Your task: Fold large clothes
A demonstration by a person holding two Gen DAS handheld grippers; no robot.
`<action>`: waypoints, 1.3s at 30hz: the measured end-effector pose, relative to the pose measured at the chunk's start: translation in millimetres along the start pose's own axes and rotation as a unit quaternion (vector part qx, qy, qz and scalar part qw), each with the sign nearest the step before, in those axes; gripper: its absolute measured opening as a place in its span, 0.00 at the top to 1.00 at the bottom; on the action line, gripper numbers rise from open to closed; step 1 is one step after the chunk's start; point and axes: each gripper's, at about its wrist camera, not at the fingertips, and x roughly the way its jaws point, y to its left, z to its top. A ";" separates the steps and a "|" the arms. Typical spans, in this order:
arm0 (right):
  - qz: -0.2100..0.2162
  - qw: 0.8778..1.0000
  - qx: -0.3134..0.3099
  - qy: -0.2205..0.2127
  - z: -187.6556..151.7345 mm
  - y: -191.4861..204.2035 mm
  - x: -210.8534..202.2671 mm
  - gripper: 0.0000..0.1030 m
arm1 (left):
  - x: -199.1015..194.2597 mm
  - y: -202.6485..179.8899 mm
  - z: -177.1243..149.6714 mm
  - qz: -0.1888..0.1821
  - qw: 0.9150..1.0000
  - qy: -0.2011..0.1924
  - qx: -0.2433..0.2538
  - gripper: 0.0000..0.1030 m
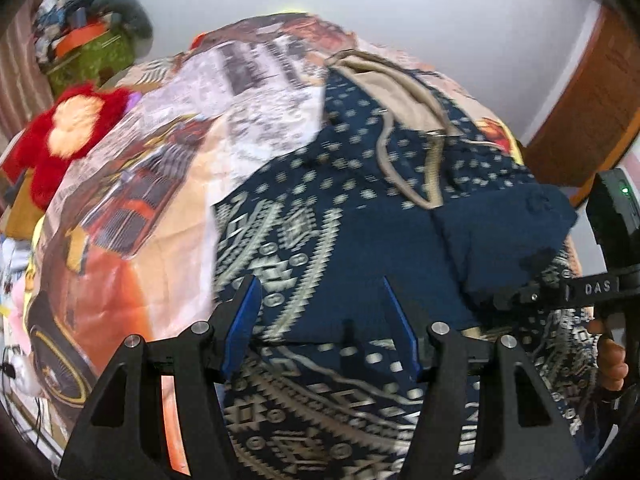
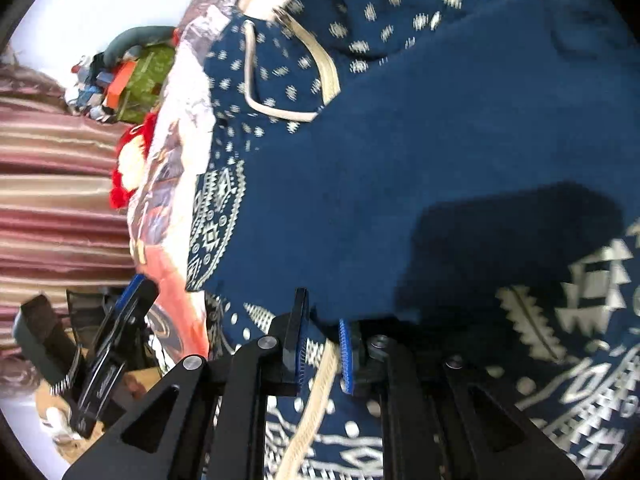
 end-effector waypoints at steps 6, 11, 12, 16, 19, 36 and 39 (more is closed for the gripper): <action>-0.032 0.997 -0.065 -0.036 -16.3 2.0 -56.2 0.90 | -6.0 -60.7 17.1 -0.017 0.998 -0.011 0.067 0.41; -0.112 0.979 -0.107 -0.131 -35.2 -23.9 -122.3 0.90 | 2.6 -128.9 31.1 -0.053 0.991 -0.002 0.126 0.41; -0.124 0.975 -0.111 -0.149 -38.2 -30.7 -135.1 0.90 | 6.2 -141.6 33.1 -0.062 0.989 0.004 0.134 0.41; -0.159 0.961 -0.108 -0.199 -43.3 -60.9 -175.7 0.90 | 31.4 -201.2 37.0 -0.100 0.980 0.040 0.167 0.41; -0.181 0.955 -0.100 -0.214 -43.7 -84.8 -193.3 0.90 | 53.9 -236.3 34.9 -0.105 0.973 0.063 0.196 0.41; -0.154 0.970 -0.106 -0.157 -31.5 -108.2 -146.6 0.90 | 72.1 -259.8 55.9 -0.065 0.979 0.000 0.192 0.97; -0.150 0.969 -0.112 -0.160 -25.4 -98.7 -143.2 0.90 | 41.3 -226.9 71.5 -0.059 0.983 -0.038 0.171 0.97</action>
